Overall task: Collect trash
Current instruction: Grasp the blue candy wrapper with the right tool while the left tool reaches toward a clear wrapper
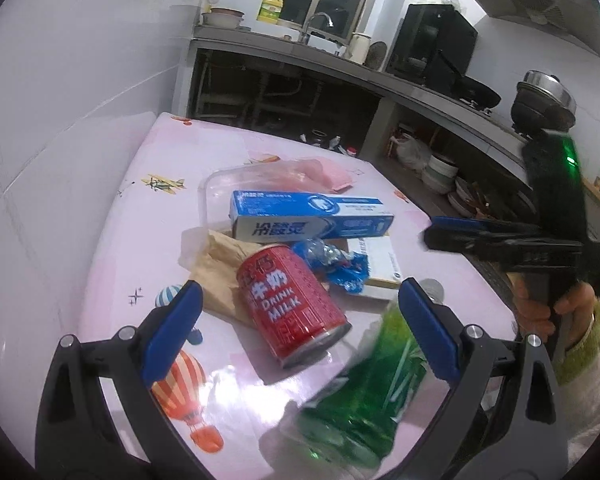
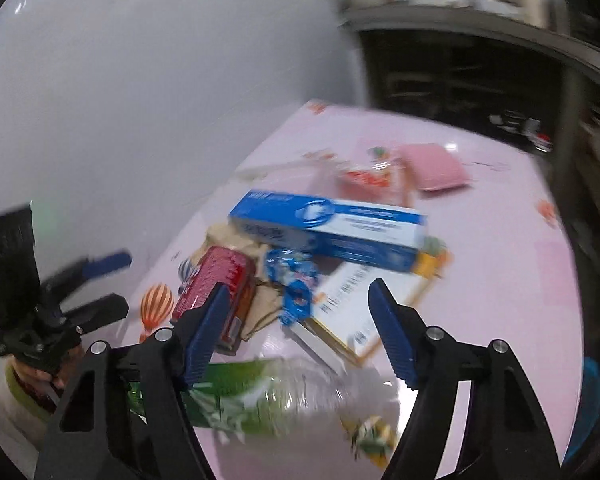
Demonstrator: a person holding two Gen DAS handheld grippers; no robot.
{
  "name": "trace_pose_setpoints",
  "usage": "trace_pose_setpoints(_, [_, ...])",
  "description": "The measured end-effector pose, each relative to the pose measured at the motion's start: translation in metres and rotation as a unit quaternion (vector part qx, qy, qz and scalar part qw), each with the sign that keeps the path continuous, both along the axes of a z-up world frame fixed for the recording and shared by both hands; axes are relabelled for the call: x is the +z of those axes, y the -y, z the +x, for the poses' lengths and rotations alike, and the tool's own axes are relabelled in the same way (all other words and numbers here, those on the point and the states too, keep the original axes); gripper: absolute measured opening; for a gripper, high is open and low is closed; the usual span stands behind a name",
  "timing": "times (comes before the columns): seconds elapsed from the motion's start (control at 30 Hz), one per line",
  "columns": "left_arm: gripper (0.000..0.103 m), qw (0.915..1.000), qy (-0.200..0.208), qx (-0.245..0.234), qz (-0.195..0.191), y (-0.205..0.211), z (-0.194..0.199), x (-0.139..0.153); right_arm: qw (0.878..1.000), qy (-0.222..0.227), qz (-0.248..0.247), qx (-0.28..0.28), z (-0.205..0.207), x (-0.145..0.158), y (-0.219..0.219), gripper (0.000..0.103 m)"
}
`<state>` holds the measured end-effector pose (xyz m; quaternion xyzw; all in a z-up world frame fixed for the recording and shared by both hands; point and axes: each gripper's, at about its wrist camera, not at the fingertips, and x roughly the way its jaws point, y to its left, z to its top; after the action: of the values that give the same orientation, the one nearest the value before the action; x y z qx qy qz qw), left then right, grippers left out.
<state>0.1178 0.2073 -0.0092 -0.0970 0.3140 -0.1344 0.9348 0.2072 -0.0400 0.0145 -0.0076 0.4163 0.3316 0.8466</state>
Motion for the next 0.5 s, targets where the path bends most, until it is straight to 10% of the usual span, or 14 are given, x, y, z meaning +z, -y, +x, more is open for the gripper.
trace_pose_setpoints(0.5, [0.093, 0.9991, 0.001, 0.026, 0.034, -0.008, 0.023, -0.003, 0.985, -0.052, -0.112, 0.124, 0.050, -0.045, -0.059, 0.045])
